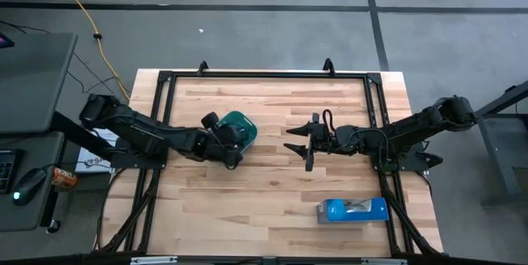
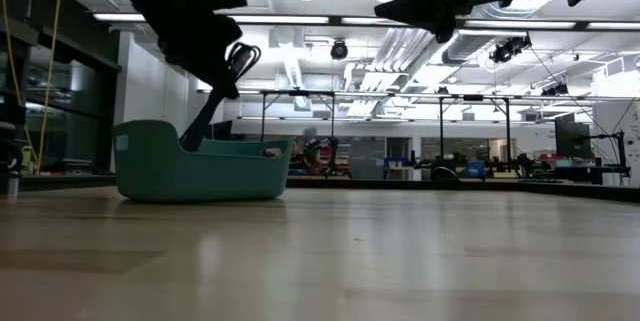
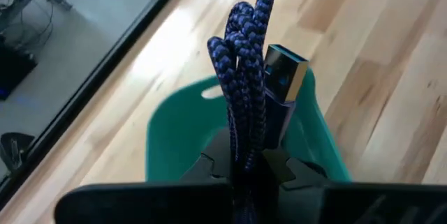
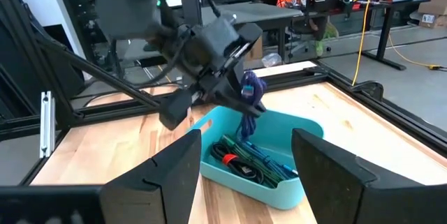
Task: Pick and place USB-C Cables
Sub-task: Put the dark blue charger cable into the bin
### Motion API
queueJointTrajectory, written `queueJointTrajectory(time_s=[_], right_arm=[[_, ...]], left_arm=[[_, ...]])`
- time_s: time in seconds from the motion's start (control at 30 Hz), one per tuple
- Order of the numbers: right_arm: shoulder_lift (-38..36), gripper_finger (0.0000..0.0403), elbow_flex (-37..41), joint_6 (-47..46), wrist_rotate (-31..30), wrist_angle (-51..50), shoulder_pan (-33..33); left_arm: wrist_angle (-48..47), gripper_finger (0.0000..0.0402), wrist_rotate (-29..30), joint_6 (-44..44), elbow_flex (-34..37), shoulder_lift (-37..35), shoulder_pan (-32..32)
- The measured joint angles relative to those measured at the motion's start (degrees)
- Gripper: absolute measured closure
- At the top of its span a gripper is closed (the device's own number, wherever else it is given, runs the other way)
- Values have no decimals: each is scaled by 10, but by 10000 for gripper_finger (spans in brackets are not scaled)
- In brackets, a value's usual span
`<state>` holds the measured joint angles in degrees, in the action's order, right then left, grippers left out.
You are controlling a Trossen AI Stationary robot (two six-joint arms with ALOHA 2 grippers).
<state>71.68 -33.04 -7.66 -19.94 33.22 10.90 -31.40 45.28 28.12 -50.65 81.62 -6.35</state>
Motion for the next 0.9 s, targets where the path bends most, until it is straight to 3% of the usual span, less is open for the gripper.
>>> queueJointTrajectory(time_s=[0.17, 0.43, 0.63, 0.9], right_arm=[[0, 187, 0, 0, 0, -5, 0], [0, 187, 0, -12, 0, -9, 0], [0, 187, 0, -13, 0, -10, 0], [0, 187, 0, -14, 0, -10, 0]], left_arm=[[-63, 401, -23, 18, -41, 52, 1], [-110, 401, -56, 37, -45, 77, 26], [-110, 401, -125, 47, -45, 77, 40], [-108, 401, -158, 58, -45, 97, 40]])
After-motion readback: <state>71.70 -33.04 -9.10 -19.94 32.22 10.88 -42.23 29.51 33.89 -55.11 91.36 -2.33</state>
